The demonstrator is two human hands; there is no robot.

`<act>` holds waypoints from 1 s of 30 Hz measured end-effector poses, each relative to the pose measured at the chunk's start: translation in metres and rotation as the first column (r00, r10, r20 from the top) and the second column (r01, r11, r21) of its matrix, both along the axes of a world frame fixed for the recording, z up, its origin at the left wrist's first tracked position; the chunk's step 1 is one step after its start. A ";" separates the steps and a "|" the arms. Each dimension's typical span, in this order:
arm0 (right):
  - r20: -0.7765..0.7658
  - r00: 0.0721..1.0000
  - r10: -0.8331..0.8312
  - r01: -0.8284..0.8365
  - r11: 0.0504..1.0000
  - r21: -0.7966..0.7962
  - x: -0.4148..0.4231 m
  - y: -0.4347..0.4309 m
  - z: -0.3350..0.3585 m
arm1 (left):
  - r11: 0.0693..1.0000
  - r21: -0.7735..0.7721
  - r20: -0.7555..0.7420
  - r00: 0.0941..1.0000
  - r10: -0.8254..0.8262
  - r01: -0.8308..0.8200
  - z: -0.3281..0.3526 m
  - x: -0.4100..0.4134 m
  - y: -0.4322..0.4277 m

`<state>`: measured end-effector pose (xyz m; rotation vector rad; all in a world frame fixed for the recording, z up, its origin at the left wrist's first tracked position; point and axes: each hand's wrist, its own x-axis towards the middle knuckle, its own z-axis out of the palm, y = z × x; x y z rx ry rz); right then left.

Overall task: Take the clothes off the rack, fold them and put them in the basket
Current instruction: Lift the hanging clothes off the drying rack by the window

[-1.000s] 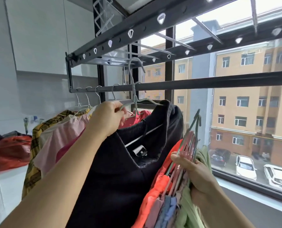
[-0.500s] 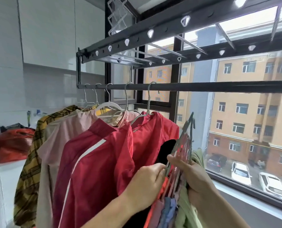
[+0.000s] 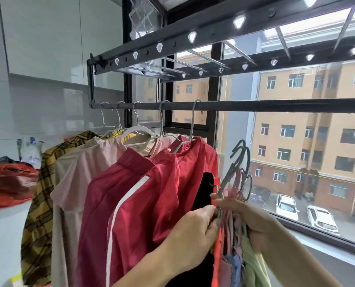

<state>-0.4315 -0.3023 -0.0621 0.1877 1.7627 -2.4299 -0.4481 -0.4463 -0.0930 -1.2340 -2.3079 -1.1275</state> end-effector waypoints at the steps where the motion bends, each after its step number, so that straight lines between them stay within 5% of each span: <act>1: 0.008 1.000 -0.001 0.001 1.000 -0.006 0.000 -0.001 0.000 | 0.999 -0.042 -0.026 1.000 0.016 -0.017 0.001 0.000 -0.001; 7: -0.001 1.000 -0.030 0.029 0.997 -0.065 -0.002 -0.007 -0.009 | 0.929 -0.337 -0.120 0.985 0.121 -0.155 0.030 0.002 -0.016; 10: 0.002 0.998 -0.058 0.058 0.998 -0.025 -0.003 -0.007 -0.010 | 0.927 -0.132 -0.263 0.914 0.309 -0.351 0.069 -0.012 -0.025; 13: 0.006 0.997 -0.079 0.079 0.997 -0.021 -0.003 -0.007 -0.008 | 0.734 -0.097 -0.383 0.706 0.596 -0.673 0.105 -0.060 -0.031; 14: 0.012 0.997 -0.078 0.078 0.996 -0.034 -0.003 -0.008 -0.008 | 0.704 -0.190 -0.303 0.723 0.621 -0.684 0.111 -0.076 -0.031; 16: 0.021 0.997 -0.068 0.069 0.997 -0.043 -0.001 -0.007 -0.009 | 0.804 -0.252 0.015 0.829 0.559 -0.538 0.114 -0.095 -0.025; 19: 0.015 0.997 -0.071 0.072 0.996 -0.046 0.002 -0.003 -0.010 | 0.897 0.025 0.297 0.860 0.415 -0.442 0.107 -0.109 -0.022; 23: 0.018 0.997 -0.080 0.081 0.996 -0.039 0.006 0.004 -0.007 | 0.828 0.174 0.223 0.841 0.493 -0.532 0.129 -0.111 -0.053; 27: -0.031 0.994 -0.103 0.103 0.995 -0.014 0.008 -0.001 -0.003 | 0.838 0.057 0.000 0.840 0.543 -0.542 0.125 -0.076 -0.084; 30: -0.036 0.997 -0.075 0.073 0.996 -0.046 0.007 -0.012 0.001 | 0.922 -0.065 0.022 0.923 0.384 -0.381 0.072 -0.044 -0.068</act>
